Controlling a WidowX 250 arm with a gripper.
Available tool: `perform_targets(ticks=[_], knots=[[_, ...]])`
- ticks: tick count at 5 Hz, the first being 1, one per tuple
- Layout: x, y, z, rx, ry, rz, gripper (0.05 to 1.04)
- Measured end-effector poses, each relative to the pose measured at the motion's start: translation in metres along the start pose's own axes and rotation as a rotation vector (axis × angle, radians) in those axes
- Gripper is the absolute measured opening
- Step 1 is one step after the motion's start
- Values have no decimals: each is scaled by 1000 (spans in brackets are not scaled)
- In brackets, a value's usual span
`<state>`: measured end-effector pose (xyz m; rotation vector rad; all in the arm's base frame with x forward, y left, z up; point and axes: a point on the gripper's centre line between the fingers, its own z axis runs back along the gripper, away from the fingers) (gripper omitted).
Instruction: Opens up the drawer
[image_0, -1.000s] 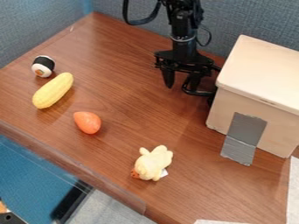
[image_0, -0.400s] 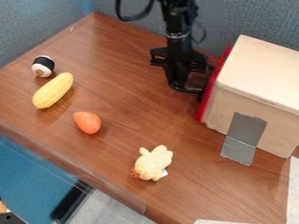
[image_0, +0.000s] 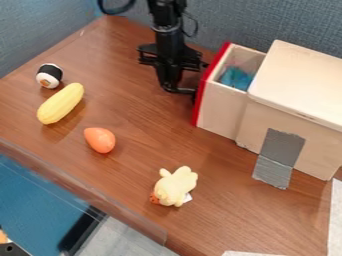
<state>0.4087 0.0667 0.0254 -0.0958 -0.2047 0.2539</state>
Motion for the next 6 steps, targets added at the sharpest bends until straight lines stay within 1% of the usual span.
perform_targets(ticks=[1, 2, 3, 4, 5, 6], knots=[[-1, 17, 2, 0, 3, 20, 129], [-2, 35, 4, 1, 8, 53, 171], [-5, 44, 4, -6, 29, 82, 404], [6, 39, 28, -24, -33, 65, 703], [16, 36, 54, -16, -94, 35, 967], [19, 35, 87, 5, -159, 8, 1004]])
